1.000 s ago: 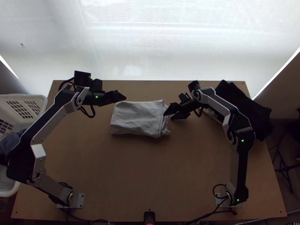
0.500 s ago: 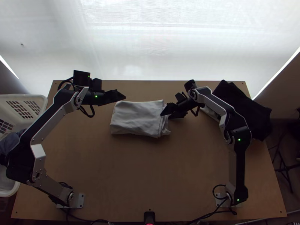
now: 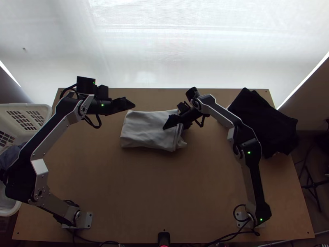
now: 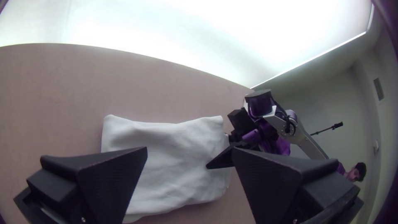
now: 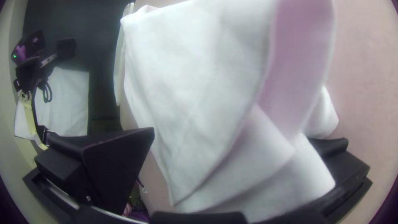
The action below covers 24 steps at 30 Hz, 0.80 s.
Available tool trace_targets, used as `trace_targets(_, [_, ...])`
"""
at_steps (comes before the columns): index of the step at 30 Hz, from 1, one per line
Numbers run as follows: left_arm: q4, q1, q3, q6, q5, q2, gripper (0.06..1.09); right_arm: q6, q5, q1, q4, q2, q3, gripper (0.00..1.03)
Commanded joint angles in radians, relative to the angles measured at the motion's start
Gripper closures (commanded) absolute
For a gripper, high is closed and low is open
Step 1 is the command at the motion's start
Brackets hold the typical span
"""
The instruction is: Fold the t-shirt
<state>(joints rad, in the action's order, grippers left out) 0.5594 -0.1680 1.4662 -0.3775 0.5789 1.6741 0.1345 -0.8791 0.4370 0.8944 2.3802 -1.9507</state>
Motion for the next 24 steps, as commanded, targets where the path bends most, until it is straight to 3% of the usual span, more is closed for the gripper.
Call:
trace_targets(1, [0.002, 0.015, -0.007, 0.002, 0.002, -0.008, 0.1, 0.001, 0.005, 0.035, 0.032, 0.024, -0.028, 0.28])
trace_targets(4, [0.004, 0.022, -0.012, 0.003, 0.002, -0.014, 0.1, -0.006, 0.009, 0.002, -0.005, -0.012, -0.005, 0.95])
trace_targets(5, [0.004, 0.024, -0.014, 0.003, 0.001, -0.016, 0.1, -0.004, 0.009, -0.015, -0.02, -0.035, 0.012, 0.99])
trace_targets(12, [0.004, 0.044, -0.01, 0.011, 0.002, -0.02, 0.1, -0.047, 0.034, -0.106, -0.002, -0.231, 0.085, 1.0])
trace_targets(24, [-0.006, 0.001, -0.004, -0.006, 0.002, 0.001, 0.1, -0.167, 0.032, -0.144, 0.192, -0.486, 0.029, 1.0])
